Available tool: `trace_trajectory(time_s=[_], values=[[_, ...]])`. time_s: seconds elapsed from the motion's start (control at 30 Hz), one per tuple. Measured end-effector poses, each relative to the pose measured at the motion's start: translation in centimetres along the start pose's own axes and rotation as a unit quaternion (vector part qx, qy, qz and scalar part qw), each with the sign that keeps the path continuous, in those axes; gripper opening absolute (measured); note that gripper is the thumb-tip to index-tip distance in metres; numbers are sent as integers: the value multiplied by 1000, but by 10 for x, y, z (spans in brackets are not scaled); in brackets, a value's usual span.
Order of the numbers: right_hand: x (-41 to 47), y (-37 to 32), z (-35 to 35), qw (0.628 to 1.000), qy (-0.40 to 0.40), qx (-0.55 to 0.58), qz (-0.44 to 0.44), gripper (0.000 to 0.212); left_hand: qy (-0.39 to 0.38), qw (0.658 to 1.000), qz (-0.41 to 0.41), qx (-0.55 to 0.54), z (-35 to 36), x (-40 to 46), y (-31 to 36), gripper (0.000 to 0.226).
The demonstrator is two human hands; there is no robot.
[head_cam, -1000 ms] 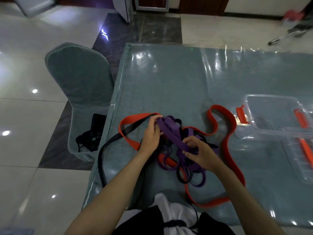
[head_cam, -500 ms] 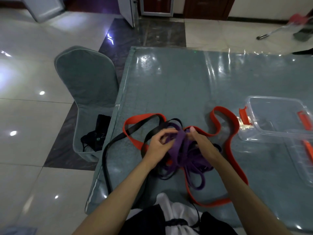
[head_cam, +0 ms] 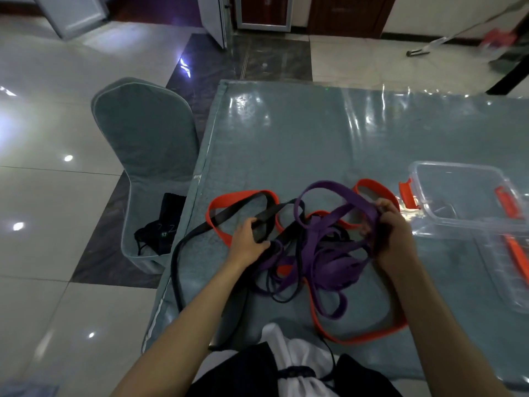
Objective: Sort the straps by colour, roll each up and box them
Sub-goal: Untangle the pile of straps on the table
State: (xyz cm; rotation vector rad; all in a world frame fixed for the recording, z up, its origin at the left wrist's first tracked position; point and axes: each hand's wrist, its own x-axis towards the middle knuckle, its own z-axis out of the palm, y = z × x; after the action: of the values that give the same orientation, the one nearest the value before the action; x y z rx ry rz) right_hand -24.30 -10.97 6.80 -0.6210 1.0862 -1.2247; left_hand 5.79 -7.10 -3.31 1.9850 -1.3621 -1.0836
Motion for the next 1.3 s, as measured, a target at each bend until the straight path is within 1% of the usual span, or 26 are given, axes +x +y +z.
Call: trace_trajectory(time_s=[0.07, 0.1, 0.13, 0.2, 0.27, 0.3, 0.37, 0.43, 0.47, 0.5, 0.53, 0.6, 0.63, 0.7, 0.77, 0.8, 0.87, 0.97, 1.0, 1.07, 1.13, 1.17, 1.2, 1.23, 1.27, 1.3], values=[[2, -2, -8, 999, 23, -25, -26, 30, -44, 991, -14, 122, 6, 2, -5, 91], [5, 1, -11, 996, 47, -66, -42, 31, -44, 982, -14, 185, 11, 2, -7, 94], [7, 4, -13, 988, 73, -123, -57, 31, -23, 972, -14, 232, 16, 1, -8, 94], [11, 14, -19, 963, 117, -232, -77, 23, 41, 961, -14, 273, 22, -1, -9, 90], [17, 27, -28, 939, 156, -300, -70, 21, 88, 959, -9, 271, 22, -3, -14, 77], [19, 34, -32, 926, 179, -326, -60, 23, 99, 964, -7, 248, 22, -4, -17, 68], [23, 46, -39, 911, 214, -350, -36, 36, 95, 978, -3, 185, 19, -7, -28, 49], [28, 56, -41, 911, 207, -356, 9, 55, 74, 985, 4, 155, 16, -10, -39, 43], [31, 60, -41, 908, 191, -371, 36, 63, 58, 988, 3, 142, 14, -11, -44, 42], [34, 64, -41, 895, 172, -407, 66, 69, 40, 991, 1, 127, 12, -13, -48, 41], [36, 65, -42, 866, 149, -467, 96, 71, 20, 994, 2, 110, 9, -15, -53, 38], [38, 64, -39, 784, 98, -599, 130, 69, -17, 998, 11, 58, -1, -18, -63, 26], [37, 63, -36, 751, 75, -645, 122, 66, -46, 998, 15, 37, -6, -21, -68, 29], [35, 61, -27, 698, 48, -712, 55, 60, -88, 995, 16, 41, -13, -25, -73, 50], [32, 59, -17, 624, 23, -780, -33, 54, -81, 993, 18, 87, -12, -26, -73, 55], [32, 57, -12, 600, 4, -797, -62, 51, -68, 991, 19, 111, -10, -25, -73, 54], [32, 53, -2, 588, -25, -804, -88, 41, -43, 988, 23, 148, -5, -23, -73, 56], [30, 52, 13, 560, -31, -818, -127, 29, -16, 980, 36, 195, -1, -22, -72, 50], [29, 54, 20, 560, -38, -812, -162, 24, -8, 977, 44, 206, 0, -22, -71, 43], [26, 66, 35, 580, -89, -770, -251, 15, 3, 974, 68, 217, 4, -23, -67, 27], [20, 81, 55, 591, -163, -724, -317, 18, 5, 970, 88, 225, 11, -26, -65, 23], [18, 91, 65, 589, -207, -711, -323, 24, 7, 969, 89, 229, 14, -28, -64, 27], [15, 101, 73, 580, -256, -706, -315, 32, 10, 970, 82, 231, 16, -29, -63, 34], [13, 113, 80, 560, -308, -710, -296, 39, 12, 972, 74, 221, 16, -30, -63, 40], [11, 124, 84, 527, -359, -721, -272, 44, 13, 977, 69, 201, 15, -30, -62, 44], [9, 134, 85, 487, -402, -737, -242, 47, 13, 982, 71, 175, 13, -31, -61, 43]])
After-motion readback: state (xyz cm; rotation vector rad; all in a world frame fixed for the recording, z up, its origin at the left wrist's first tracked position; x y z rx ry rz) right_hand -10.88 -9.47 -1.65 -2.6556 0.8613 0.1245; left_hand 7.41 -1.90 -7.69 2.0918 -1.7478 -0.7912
